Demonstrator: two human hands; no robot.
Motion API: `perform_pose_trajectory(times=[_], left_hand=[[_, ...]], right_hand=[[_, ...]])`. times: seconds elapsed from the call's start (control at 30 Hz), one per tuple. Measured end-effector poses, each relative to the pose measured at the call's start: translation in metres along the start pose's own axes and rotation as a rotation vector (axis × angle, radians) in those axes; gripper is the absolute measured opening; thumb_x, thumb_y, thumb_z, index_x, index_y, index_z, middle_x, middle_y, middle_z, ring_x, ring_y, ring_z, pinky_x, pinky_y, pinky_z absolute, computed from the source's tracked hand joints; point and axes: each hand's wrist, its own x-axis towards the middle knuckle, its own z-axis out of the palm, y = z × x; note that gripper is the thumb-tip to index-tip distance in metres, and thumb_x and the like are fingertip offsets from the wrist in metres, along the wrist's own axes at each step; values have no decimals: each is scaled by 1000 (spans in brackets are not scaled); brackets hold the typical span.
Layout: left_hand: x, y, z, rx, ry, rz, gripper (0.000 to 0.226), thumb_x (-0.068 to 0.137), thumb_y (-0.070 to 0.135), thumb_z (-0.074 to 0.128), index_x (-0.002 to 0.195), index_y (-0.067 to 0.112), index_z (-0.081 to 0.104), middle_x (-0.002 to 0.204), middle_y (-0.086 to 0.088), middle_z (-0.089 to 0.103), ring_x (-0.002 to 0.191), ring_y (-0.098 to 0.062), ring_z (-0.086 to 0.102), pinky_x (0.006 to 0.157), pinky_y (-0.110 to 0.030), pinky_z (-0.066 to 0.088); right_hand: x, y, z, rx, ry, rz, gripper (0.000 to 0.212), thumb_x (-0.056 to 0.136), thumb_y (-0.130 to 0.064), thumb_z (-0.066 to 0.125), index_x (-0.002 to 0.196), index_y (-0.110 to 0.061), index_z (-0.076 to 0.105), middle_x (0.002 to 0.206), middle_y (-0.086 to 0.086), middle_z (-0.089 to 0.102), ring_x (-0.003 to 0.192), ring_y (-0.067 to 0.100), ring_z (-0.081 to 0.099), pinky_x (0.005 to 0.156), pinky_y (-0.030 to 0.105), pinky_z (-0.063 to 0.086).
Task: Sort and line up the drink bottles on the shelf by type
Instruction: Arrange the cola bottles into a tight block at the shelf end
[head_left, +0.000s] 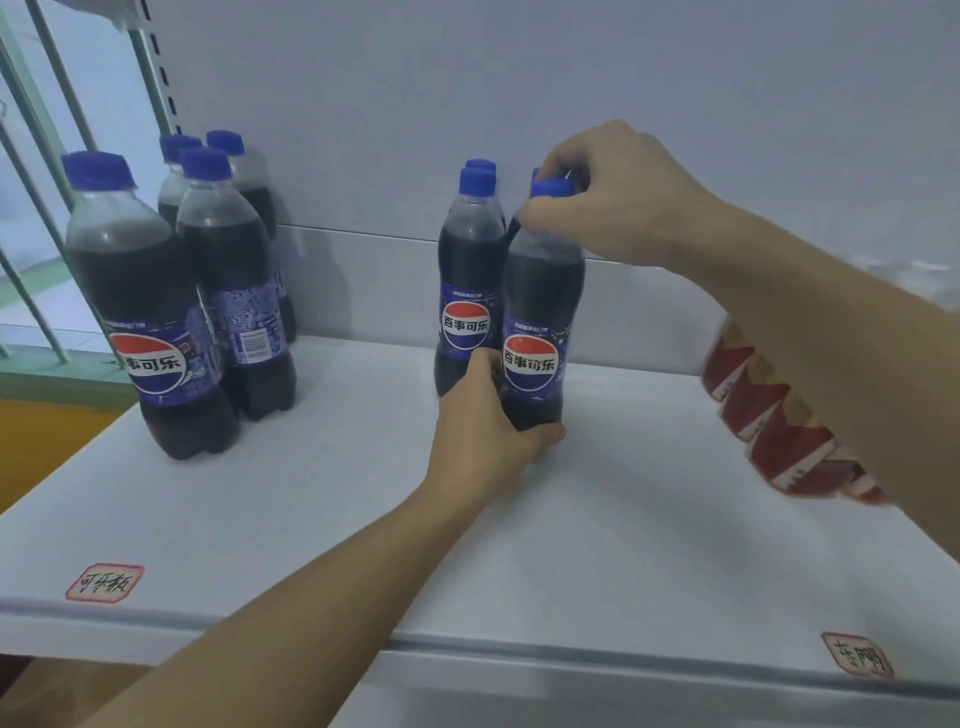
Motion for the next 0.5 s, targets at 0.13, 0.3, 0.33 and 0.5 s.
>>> perform_pose_trajectory(times=[0.13, 0.3, 0.33, 0.5], left_hand=[[0, -3, 3, 54, -13, 39, 80, 66, 31, 93, 130, 25, 45, 132, 10, 60, 115, -12, 60, 90, -22, 49], [-3, 0, -7, 120, -112, 29, 86, 67, 36, 92, 135, 27, 39, 134, 6, 57, 119, -18, 58, 97, -38, 54], [-4, 1, -14, 140, -137, 19, 88, 69, 38, 91, 138, 27, 37, 136, 4, 55, 120, -19, 57, 98, -38, 54], [-18, -4, -84, 301, -84, 3, 71, 88, 42, 72, 147, 28, 34, 143, 4, 51, 119, -14, 57, 98, -32, 50]], right_hand=[[-4, 1, -4, -95, -55, -16, 15, 86, -36, 63, 83, -22, 64, 75, -7, 60, 64, 5, 52, 53, 22, 37], [-5, -12, -2, -270, -48, -75, 18, 82, -39, 62, 92, -24, 66, 85, -10, 59, 76, 11, 54, 62, 26, 40], [-5, -17, 1, -279, -15, -115, 19, 83, -39, 61, 95, -25, 65, 88, -9, 58, 80, 14, 55, 66, 28, 43], [0, -67, 48, -241, 200, -294, 29, 86, -47, 51, 103, -27, 64, 98, -5, 59, 97, 16, 51, 88, 41, 45]])
